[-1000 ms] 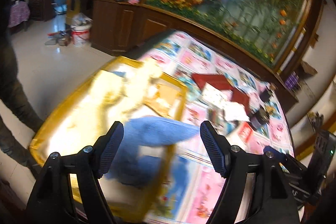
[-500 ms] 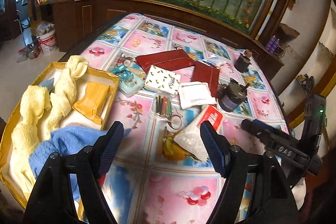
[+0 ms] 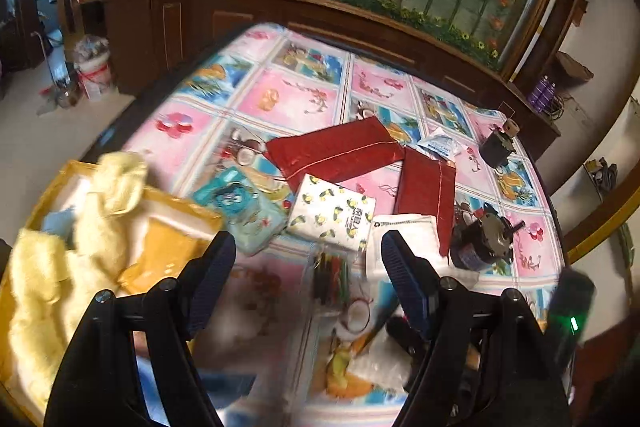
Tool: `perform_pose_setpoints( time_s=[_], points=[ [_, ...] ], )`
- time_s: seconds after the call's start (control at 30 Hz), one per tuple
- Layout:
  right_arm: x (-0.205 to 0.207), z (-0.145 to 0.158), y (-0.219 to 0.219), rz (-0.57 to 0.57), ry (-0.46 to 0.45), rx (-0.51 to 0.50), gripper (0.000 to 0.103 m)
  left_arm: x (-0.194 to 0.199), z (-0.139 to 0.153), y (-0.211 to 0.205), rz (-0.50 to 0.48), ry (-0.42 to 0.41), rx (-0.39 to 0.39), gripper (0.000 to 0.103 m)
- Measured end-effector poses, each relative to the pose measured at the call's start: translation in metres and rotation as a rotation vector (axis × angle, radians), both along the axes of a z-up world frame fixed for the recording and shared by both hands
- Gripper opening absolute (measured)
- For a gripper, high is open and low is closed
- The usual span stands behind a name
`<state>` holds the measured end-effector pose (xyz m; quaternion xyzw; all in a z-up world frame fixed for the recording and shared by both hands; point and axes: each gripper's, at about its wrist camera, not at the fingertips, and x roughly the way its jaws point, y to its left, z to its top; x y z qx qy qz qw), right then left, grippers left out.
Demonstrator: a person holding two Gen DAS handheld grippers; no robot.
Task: Organize soft objects
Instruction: 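Grasp the white paper packet with the left tool while the right tool grasps the red-labelled white bag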
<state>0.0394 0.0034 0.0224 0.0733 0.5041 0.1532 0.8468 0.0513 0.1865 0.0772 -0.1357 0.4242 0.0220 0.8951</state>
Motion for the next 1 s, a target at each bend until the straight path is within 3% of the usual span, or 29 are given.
perform_pose_setpoints(
  time_s=[0.07,0.1,0.2,0.37,0.47,0.5,0.63,0.73,0.9,1.0],
  points=[
    [-0.001,-0.002,-0.003,0.022,-0.003,0.024,0.052,0.022,-0.012,0.002,0.015,0.043,-0.015,0.075],
    [-0.002,-0.001,-0.006,0.026,-0.006,0.033,0.049,0.029,-0.016,0.002,0.027,0.056,-0.014,0.075],
    [-0.006,0.001,-0.021,0.03,-0.008,0.04,0.046,0.052,-0.028,-0.001,0.052,0.089,0.018,0.075],
    [-0.021,0.002,-0.049,0.034,-0.033,0.041,0.046,0.083,-0.052,-0.019,0.037,0.147,0.155,0.075],
    [-0.028,0.001,-0.063,0.028,-0.028,0.051,0.046,0.089,-0.06,-0.036,-0.062,0.168,0.159,0.075],
    [-0.03,0.001,-0.068,0.027,-0.027,0.058,0.046,0.086,-0.06,-0.045,-0.105,0.171,0.17,0.067],
    [-0.038,0.001,-0.08,0.014,-0.03,0.06,0.047,0.06,-0.054,-0.076,-0.269,0.209,0.224,0.061],
    [-0.043,0.001,-0.088,0.007,-0.031,0.053,0.047,0.031,-0.045,-0.083,-0.382,0.246,0.187,0.053],
    [-0.053,0.002,-0.111,-0.018,-0.042,0.05,0.048,-0.019,-0.007,-0.084,-0.439,0.126,0.103,0.053],
    [-0.059,0.002,-0.125,-0.035,-0.05,0.036,0.048,-0.037,-0.002,-0.1,-0.458,0.087,0.116,0.054]
  ],
)
